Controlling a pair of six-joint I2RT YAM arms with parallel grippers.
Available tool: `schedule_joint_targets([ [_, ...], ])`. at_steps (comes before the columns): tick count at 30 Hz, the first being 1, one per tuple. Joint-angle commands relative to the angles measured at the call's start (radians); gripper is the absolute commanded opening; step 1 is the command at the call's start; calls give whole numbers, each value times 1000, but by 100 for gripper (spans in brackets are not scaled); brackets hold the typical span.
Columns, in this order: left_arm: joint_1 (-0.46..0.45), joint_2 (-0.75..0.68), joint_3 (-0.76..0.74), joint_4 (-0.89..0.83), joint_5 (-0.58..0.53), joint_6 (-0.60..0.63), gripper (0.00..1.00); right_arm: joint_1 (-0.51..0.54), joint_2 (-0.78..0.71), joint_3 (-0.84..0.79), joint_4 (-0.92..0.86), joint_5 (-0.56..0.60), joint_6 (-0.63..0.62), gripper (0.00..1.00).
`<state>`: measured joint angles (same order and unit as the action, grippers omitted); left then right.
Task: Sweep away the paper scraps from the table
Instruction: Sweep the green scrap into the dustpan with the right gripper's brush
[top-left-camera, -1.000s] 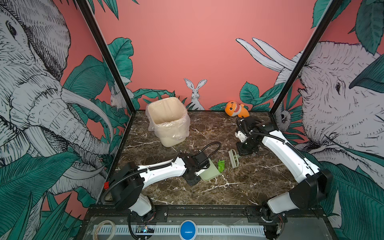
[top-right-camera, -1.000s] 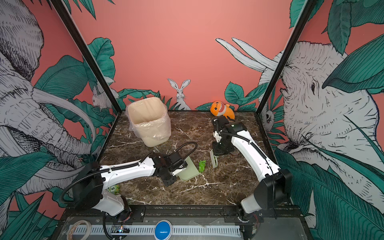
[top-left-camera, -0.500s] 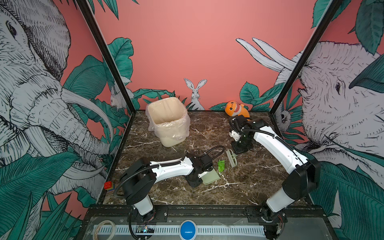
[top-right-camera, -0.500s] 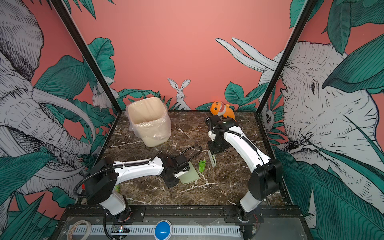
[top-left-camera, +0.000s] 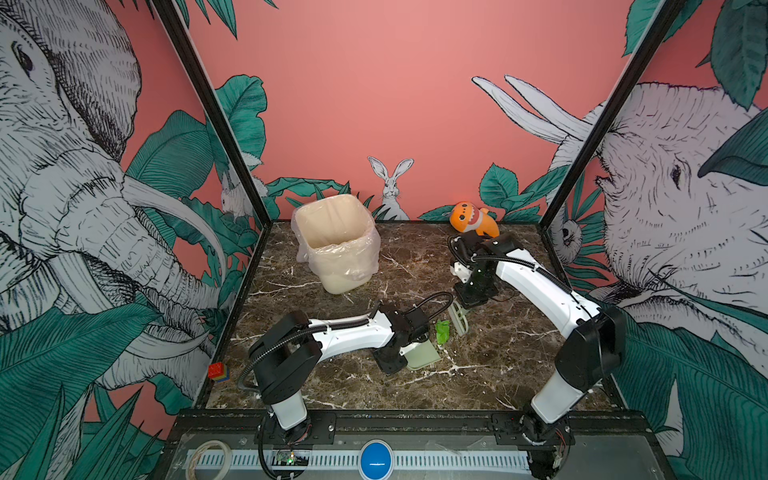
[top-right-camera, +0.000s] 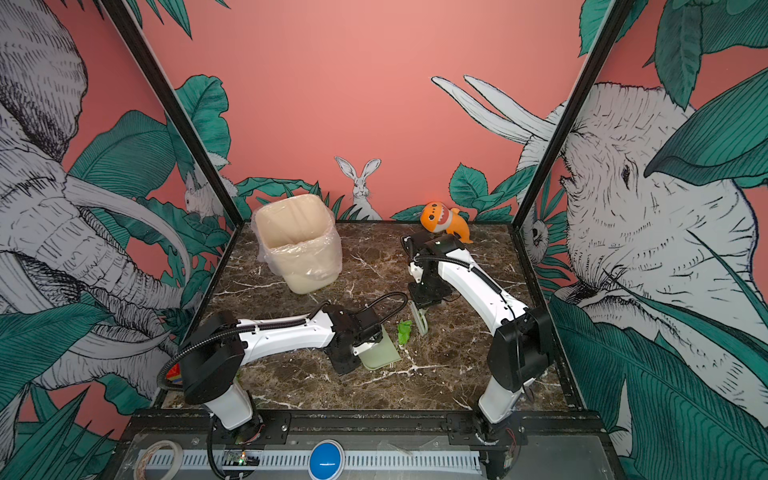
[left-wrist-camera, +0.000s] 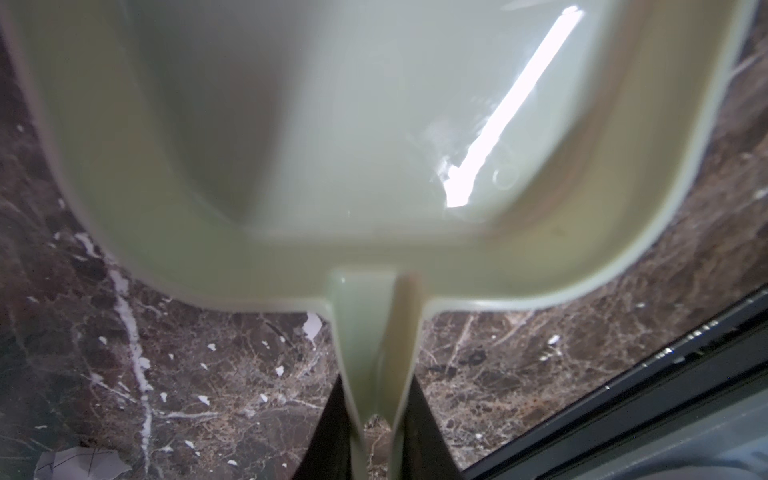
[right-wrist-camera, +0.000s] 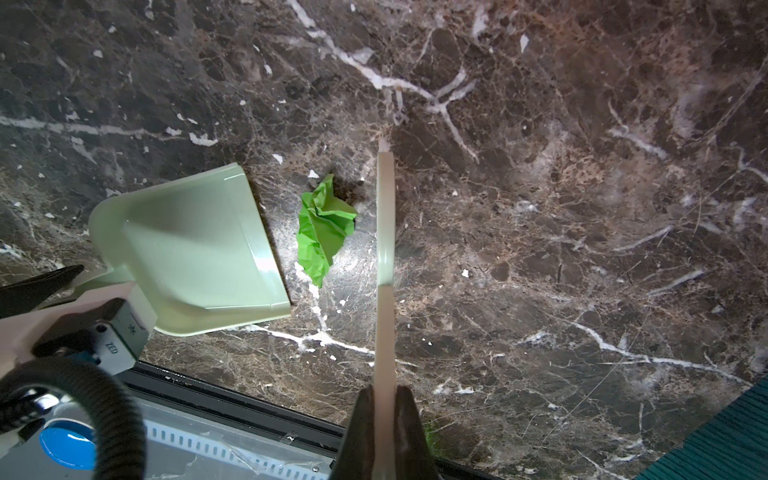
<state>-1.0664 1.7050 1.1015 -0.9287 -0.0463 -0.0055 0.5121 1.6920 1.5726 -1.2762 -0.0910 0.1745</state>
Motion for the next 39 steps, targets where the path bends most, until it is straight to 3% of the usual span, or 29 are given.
schedule_joint_targets([
  [1,-6,5,29,-36,-9,10,15,24,15,32,-28,-9,-6,0],
  [11,-6,24,31,-35,-14,16,15,94,31,50,-20,-44,23,0],
  [19,-6,20,28,-34,-16,18,15,147,-31,19,53,-261,64,0],
  [22,-6,18,24,-32,-16,16,15,147,-70,0,63,-287,81,0],
  [31,-6,16,23,-28,-10,15,15,108,-105,-20,-46,-57,44,0],
  [39,-6,16,24,-27,-8,15,15,143,-98,-99,15,-122,75,0],
])
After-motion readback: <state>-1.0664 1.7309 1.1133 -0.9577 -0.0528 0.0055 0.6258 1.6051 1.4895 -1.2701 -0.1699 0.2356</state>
